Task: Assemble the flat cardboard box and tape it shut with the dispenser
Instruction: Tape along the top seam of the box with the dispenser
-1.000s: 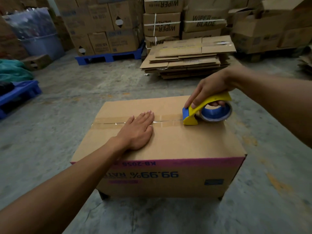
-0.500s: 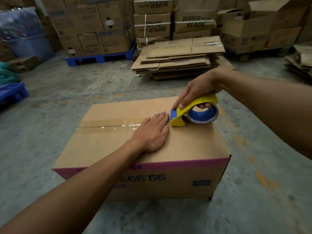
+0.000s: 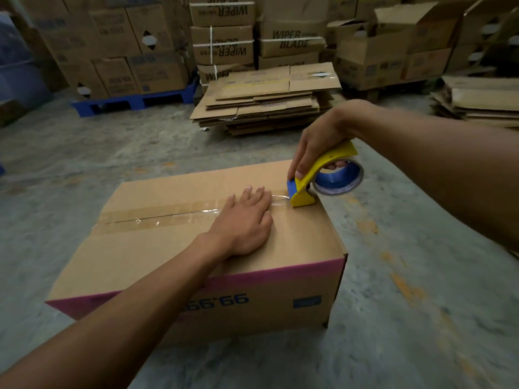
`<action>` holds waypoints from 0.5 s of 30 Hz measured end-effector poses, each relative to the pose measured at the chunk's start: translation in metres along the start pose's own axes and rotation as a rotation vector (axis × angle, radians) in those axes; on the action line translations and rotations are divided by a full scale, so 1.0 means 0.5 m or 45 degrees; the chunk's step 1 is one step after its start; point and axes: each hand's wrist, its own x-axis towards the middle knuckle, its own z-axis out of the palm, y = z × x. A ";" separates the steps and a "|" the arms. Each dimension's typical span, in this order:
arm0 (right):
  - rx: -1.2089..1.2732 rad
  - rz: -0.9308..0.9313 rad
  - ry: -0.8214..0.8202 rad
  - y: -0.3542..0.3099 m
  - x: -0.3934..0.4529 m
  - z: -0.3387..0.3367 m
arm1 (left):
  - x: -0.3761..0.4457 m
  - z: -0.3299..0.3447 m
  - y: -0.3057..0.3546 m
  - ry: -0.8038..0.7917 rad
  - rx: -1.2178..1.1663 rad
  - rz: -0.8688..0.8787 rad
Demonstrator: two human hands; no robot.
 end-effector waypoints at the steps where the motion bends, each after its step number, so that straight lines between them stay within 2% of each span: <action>1: -0.026 0.016 -0.005 -0.008 0.000 -0.001 | 0.010 0.003 0.026 -0.012 -0.034 0.037; 4: -0.118 0.032 0.042 -0.013 -0.008 0.004 | 0.035 0.026 0.068 0.012 -0.088 0.025; 10: 0.194 0.031 -0.107 0.054 -0.020 0.006 | 0.038 0.045 0.057 0.048 -0.036 0.006; 15: 0.144 0.115 -0.061 0.132 -0.080 -0.011 | 0.034 0.040 0.060 0.038 -0.023 -0.002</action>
